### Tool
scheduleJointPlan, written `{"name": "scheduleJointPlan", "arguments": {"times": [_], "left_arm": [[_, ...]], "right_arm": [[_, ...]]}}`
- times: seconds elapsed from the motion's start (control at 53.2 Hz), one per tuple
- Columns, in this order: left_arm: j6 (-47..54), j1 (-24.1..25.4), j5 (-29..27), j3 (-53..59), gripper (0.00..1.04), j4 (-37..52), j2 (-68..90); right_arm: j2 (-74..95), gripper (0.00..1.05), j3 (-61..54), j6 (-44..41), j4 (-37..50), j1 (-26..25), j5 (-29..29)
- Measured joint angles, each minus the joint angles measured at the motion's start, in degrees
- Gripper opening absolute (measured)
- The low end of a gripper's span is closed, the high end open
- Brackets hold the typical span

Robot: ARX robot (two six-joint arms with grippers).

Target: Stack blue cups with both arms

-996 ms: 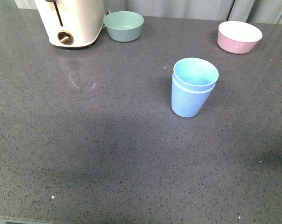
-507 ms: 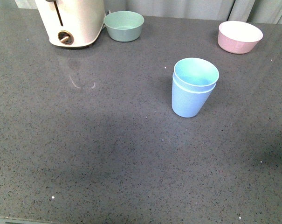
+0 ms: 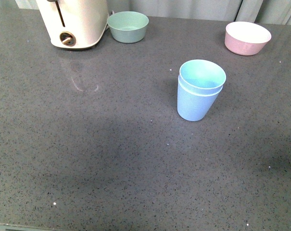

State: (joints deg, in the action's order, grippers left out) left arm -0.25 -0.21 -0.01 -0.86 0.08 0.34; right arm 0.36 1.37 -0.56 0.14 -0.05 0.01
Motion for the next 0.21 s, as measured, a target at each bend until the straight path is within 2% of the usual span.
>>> {"name": "scheduleJointPlan", "arguments": {"times": [0.207], "left_arm": [[0.0,0.0,0.0,0.0,0.96,0.0,0.0]], "right_arm": [[0.0,0.96,0.0,0.0,0.0,0.0,0.0]]}}
